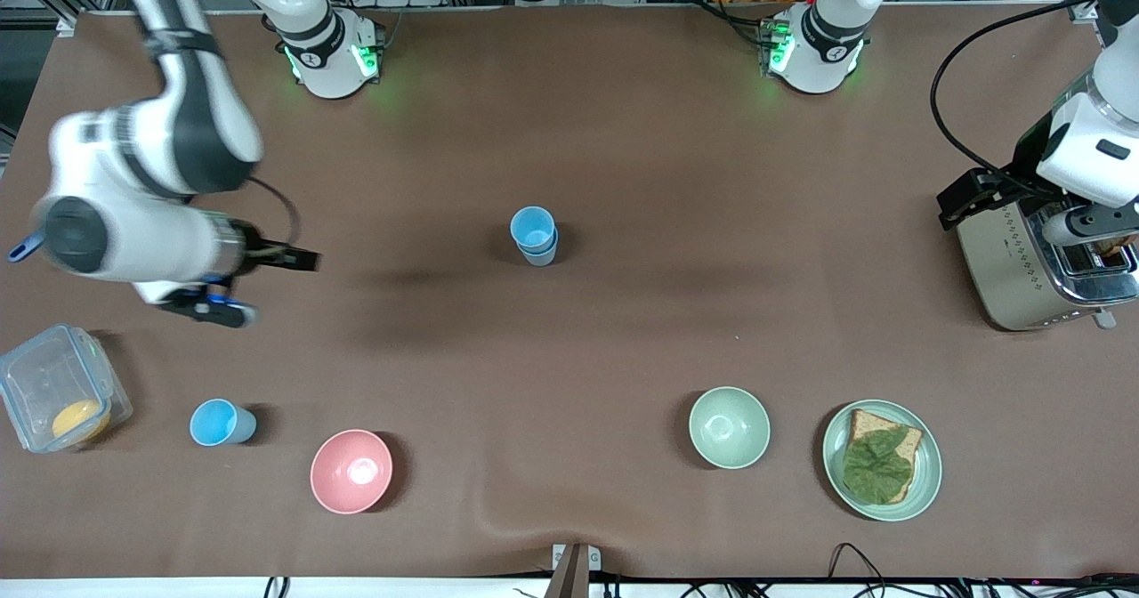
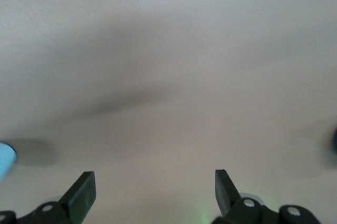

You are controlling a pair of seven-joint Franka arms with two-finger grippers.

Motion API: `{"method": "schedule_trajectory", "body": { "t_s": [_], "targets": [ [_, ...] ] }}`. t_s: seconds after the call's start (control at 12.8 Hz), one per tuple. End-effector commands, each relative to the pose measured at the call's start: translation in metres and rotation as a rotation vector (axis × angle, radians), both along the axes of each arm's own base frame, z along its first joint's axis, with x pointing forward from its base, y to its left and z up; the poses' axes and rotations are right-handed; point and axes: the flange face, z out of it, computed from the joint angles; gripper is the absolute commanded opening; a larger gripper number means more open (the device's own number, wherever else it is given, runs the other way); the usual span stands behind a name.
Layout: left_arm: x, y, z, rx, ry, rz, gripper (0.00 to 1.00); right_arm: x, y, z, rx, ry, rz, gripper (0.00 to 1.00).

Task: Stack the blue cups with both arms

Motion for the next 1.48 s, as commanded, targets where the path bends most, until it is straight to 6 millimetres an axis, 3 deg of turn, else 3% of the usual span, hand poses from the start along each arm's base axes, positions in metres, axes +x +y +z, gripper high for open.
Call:
{"method": "schedule_trajectory", "body": {
  "t_s": [0.0,0.23,0.62,0.86,1.4],
  "targets": [
    [-0.007,0.003,0.008,-0.022,0.001,-0.022,1.0,-0.039,0.0,0.031,0.0,-0.046,0.097,1.0],
    [-0.008,0.004,0.01,-0.021,0.004,-0.023,1.0,-0.042,-0.009,0.085,-0.048,-0.158,0.232,1.0],
    [-0.009,0.006,0.019,-0.02,0.002,-0.071,1.0,-0.033,-0.066,0.161,-0.034,-0.292,0.323,1.0],
    [-0.009,0.007,0.022,-0.019,0.009,-0.086,1.0,-0.037,-0.073,0.201,-0.039,-0.303,0.293,1.0],
    [-0.011,0.002,0.026,-0.032,0.019,-0.09,1.0,-0.041,-0.08,0.207,-0.025,-0.293,0.262,1.0]
  ]
}}
